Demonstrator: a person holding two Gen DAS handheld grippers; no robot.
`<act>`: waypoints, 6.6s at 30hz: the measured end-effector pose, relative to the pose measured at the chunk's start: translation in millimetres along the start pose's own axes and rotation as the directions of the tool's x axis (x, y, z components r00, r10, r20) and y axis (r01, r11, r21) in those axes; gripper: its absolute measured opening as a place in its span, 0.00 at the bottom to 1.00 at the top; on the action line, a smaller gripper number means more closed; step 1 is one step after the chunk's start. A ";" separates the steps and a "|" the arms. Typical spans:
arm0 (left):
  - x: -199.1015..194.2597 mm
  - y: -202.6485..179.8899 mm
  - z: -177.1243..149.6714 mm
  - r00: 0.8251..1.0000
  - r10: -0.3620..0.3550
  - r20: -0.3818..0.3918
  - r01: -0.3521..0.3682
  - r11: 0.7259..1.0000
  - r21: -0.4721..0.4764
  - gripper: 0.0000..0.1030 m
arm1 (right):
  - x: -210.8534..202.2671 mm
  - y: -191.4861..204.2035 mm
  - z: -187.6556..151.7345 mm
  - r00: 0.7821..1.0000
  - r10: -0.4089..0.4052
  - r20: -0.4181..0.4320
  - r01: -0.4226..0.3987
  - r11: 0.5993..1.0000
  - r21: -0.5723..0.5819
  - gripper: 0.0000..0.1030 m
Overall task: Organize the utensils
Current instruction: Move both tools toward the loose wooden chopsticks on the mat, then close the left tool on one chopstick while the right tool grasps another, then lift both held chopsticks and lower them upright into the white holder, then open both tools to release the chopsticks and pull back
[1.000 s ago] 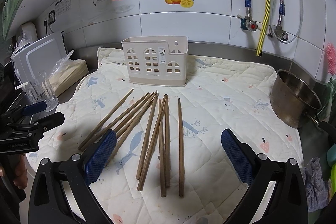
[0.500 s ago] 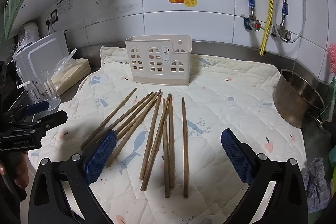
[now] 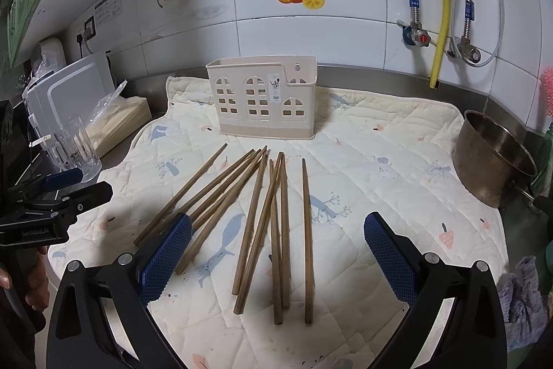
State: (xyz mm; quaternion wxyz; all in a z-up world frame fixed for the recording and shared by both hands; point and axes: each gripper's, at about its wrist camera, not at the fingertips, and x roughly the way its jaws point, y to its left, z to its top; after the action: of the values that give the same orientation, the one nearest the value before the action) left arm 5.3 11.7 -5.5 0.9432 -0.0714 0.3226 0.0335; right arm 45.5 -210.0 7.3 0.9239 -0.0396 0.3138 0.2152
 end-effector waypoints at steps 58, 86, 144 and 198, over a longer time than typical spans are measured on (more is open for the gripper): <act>80.9 -5.3 -9.2 0.973 -0.118 -0.198 0.133 0.989 0.067 0.20 | 43.9 -33.2 -30.3 0.992 0.020 -0.122 -0.010 0.997 0.082 0.61; 117.8 -3.5 -10.5 0.956 -0.097 -0.276 0.125 0.988 0.086 0.17 | 79.1 -35.5 -39.4 0.976 0.025 -0.214 -0.008 0.997 0.078 0.16; 15.3 -17.9 263.6 0.959 -0.188 0.211 0.158 0.976 0.148 0.06 | 44.0 -37.9 227.8 0.991 0.070 0.111 -0.055 0.990 -0.129 0.06; 40.1 26.3 122.9 0.997 -0.049 0.067 0.050 0.999 -0.013 0.70 | 49.1 -31.4 73.0 0.999 0.038 -0.014 -0.039 0.998 -0.046 0.32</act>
State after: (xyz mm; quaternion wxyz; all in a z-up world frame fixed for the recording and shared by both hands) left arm 108.3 57.6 63.0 0.9535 -0.0853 0.2887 0.0150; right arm 134.7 -204.9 34.5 0.9164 -0.0562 0.3157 0.2397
